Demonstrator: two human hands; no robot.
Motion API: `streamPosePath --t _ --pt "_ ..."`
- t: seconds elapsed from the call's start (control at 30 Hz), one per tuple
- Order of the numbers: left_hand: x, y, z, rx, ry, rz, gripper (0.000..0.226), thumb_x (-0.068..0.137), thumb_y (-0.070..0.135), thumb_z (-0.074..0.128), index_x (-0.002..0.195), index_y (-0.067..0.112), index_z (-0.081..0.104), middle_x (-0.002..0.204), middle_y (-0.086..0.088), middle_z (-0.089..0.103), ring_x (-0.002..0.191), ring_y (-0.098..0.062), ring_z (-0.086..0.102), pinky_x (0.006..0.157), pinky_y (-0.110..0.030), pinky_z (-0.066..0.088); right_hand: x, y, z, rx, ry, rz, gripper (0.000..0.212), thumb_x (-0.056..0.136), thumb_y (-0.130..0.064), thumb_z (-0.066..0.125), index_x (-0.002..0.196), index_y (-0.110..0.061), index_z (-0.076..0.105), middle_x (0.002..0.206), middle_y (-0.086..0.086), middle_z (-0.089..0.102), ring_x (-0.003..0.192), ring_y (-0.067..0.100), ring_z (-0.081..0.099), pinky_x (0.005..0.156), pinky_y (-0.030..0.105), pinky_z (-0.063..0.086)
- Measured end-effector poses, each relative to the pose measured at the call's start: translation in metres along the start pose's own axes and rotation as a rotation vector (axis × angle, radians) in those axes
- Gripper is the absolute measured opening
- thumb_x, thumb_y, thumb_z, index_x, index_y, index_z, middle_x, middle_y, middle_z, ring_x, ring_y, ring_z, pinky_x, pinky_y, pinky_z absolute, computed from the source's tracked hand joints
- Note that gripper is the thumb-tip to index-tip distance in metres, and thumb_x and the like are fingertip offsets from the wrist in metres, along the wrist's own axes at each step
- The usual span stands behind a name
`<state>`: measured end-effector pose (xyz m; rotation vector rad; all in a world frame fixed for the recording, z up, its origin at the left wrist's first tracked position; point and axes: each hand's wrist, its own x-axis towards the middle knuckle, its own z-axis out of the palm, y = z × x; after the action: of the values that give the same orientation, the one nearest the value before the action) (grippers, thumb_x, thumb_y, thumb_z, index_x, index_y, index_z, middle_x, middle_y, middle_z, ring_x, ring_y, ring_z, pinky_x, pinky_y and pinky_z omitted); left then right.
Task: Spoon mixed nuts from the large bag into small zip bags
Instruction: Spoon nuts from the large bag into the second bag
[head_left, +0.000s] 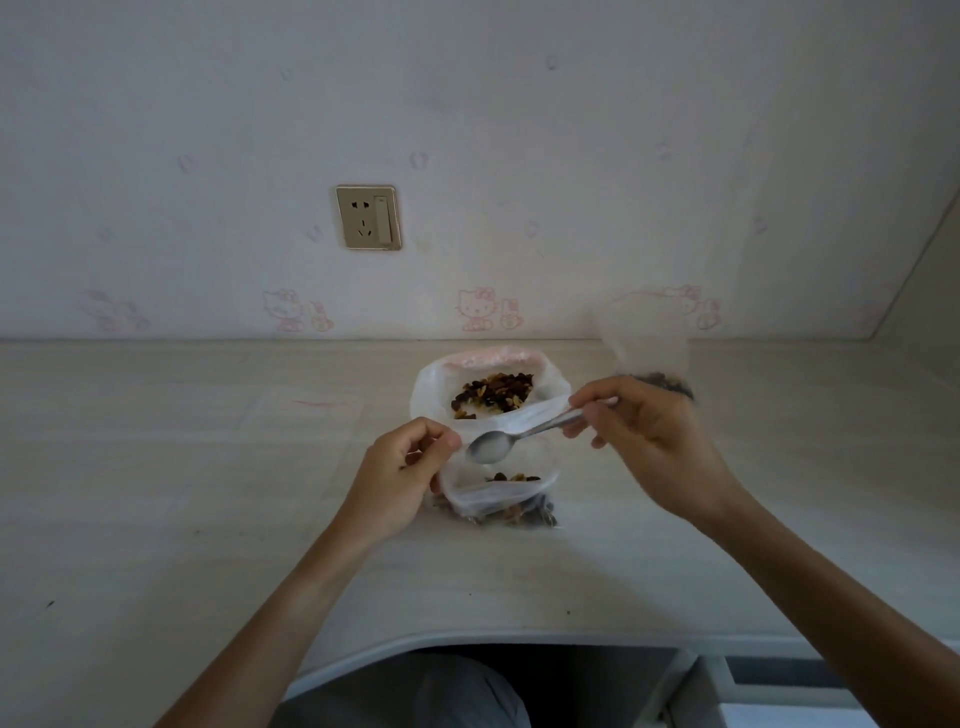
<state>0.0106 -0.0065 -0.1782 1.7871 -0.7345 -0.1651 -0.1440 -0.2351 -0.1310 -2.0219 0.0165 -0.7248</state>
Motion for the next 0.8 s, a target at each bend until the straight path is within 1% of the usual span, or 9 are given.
streamPosePath --t 0.13,0.23,0.33,0.43,0.5,0.57,0.63,0.73,0.8 --pt "0.003 -0.001 -0.001 0.107 0.011 0.013 0.02 0.1 0.031 0.065 0.083 0.026 0.072 0.062 0.004 0.066 0.053 -0.005 0.059 0.055 -0.015 0.045 0.013 0.013 -0.004 0.376 0.079 0.337 0.016 0.104 -0.005 0.054 0.106 -0.005 0.07 0.095 0.013 0.079 0.093 0.032 0.076 0.073 0.034 0.06" --pt "0.009 -0.001 -0.003 0.139 0.034 -0.012 0.022 0.098 0.039 0.067 0.079 0.028 0.073 0.06 0.01 0.064 0.054 -0.001 0.056 0.057 -0.014 0.045 0.021 0.02 -0.002 0.462 0.085 0.452 0.017 0.105 -0.007 0.053 0.111 0.0 0.068 0.1 0.014 0.079 0.096 0.031 0.076 0.076 0.034 0.062" --pt "0.021 -0.001 -0.007 0.118 0.134 -0.03 0.029 0.093 0.048 0.068 0.074 0.026 0.071 0.058 0.012 0.06 0.053 0.0 0.052 0.056 -0.014 0.043 0.032 0.026 0.002 0.436 0.097 0.487 0.018 0.105 -0.01 0.054 0.112 -0.002 0.068 0.099 0.011 0.08 0.096 0.025 0.077 0.08 0.033 0.063" --pt "0.04 -0.005 -0.01 0.167 0.4 -0.02 0.036 0.088 0.048 0.075 0.071 0.019 0.061 0.064 0.007 0.058 0.058 -0.003 0.05 0.058 -0.02 0.041 0.044 0.031 0.011 0.308 0.123 0.457 0.015 0.104 -0.012 0.056 0.106 -0.008 0.07 0.093 0.004 0.081 0.091 0.017 0.078 0.077 0.029 0.063" --pt "0.052 -0.007 -0.01 0.211 0.517 -0.026 0.039 0.084 0.053 0.077 0.08 0.02 0.058 0.077 0.005 0.06 0.066 -0.006 0.054 0.064 -0.025 0.044 0.051 0.034 0.017 0.189 0.121 0.42 0.015 0.104 -0.014 0.057 0.1 -0.014 0.072 0.089 -0.002 0.081 0.089 0.009 0.076 0.076 0.026 0.061" --pt "0.064 -0.009 -0.007 0.278 0.468 -0.073 0.049 0.08 0.064 0.075 0.098 0.022 0.057 0.097 0.007 0.059 0.082 -0.009 0.06 0.073 -0.03 0.051 0.057 0.037 0.023 0.091 0.078 0.383 0.017 0.104 -0.018 0.058 0.097 -0.018 0.073 0.087 -0.009 0.08 0.088 0.001 0.074 0.075 0.019 0.058" --pt "0.073 -0.012 -0.001 0.34 0.329 -0.147 0.062 0.079 0.075 0.068 0.112 0.023 0.055 0.109 0.008 0.057 0.092 -0.012 0.062 0.081 -0.036 0.055 0.06 0.041 0.028 0.024 0.004 0.36 0.019 0.103 -0.02 0.059 0.098 -0.017 0.076 0.089 -0.012 0.08 0.088 -0.003 0.072 0.076 0.011 0.054" --pt "0.08 -0.02 0.007 0.365 0.269 -0.134 0.046 0.087 0.068 0.064 0.103 0.025 0.06 0.097 0.01 0.063 0.087 -0.009 0.063 0.07 -0.029 0.051 0.062 0.045 0.036 -0.067 -0.074 0.343 0.02 0.102 -0.022 0.061 0.101 -0.015 0.079 0.092 -0.013 0.079 0.089 -0.007 0.07 0.078 0.004 0.047" --pt "0.079 -0.024 0.01 0.38 0.276 -0.062 0.03 0.094 0.055 0.062 0.092 0.026 0.059 0.087 0.01 0.063 0.08 -0.004 0.06 0.061 -0.02 0.04 0.064 0.047 0.041 -0.094 -0.08 0.342 0.021 0.102 -0.024 0.061 0.102 -0.014 0.08 0.093 -0.014 0.079 0.092 0.004 0.072 0.078 0.011 0.05"
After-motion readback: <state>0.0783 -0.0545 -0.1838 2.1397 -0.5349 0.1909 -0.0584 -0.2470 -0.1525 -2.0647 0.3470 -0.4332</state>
